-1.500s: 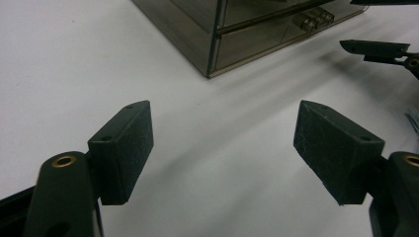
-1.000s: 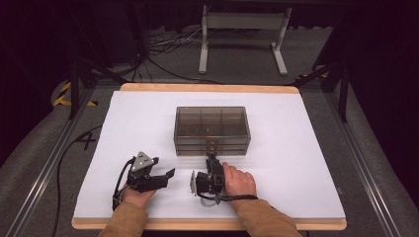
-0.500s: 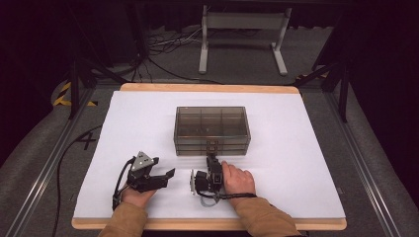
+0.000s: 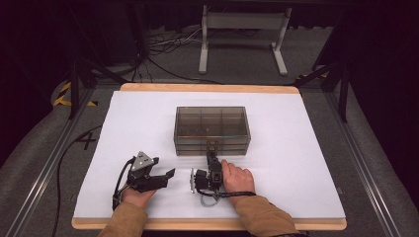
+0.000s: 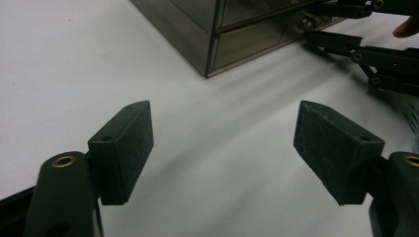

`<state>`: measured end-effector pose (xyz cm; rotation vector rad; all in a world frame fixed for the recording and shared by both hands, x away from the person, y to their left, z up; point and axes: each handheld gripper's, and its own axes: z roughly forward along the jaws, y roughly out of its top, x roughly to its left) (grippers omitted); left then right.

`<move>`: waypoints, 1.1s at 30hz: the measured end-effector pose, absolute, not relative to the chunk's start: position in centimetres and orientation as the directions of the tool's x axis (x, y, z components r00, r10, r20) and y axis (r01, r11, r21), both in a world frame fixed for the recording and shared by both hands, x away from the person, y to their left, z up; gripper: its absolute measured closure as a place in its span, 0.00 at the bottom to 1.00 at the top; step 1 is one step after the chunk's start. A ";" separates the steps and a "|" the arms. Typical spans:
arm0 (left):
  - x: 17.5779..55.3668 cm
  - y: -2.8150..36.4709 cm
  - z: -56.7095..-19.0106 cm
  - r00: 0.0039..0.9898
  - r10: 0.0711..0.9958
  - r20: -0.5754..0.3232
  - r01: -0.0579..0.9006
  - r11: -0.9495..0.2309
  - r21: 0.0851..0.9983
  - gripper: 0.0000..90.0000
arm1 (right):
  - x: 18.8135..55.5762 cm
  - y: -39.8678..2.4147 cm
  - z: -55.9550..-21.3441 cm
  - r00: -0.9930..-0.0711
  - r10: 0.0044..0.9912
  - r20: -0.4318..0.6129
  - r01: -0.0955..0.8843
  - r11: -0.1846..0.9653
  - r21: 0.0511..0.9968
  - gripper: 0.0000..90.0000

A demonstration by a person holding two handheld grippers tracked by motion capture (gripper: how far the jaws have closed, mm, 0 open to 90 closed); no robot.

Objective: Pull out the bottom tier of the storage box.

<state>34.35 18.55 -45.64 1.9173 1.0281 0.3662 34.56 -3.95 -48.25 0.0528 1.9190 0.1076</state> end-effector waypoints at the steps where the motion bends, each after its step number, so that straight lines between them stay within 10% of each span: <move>1: 34.3 18.5 -45.6 0.610 0.779 -0.145 0.512 -0.247 0.823 0.27 | 34.5 -3.9 -48.4 -0.343 0.092 -0.935 -0.012 0.995 0.103 0.83; 33: 34.3 18.5 -45.6 0.611 0.779 -0.145 0.511 -0.248 0.823 0.27 | 34.3 -3.4 -48.9 -0.296 0.040 -0.954 -0.024 0.998 0.050 0.89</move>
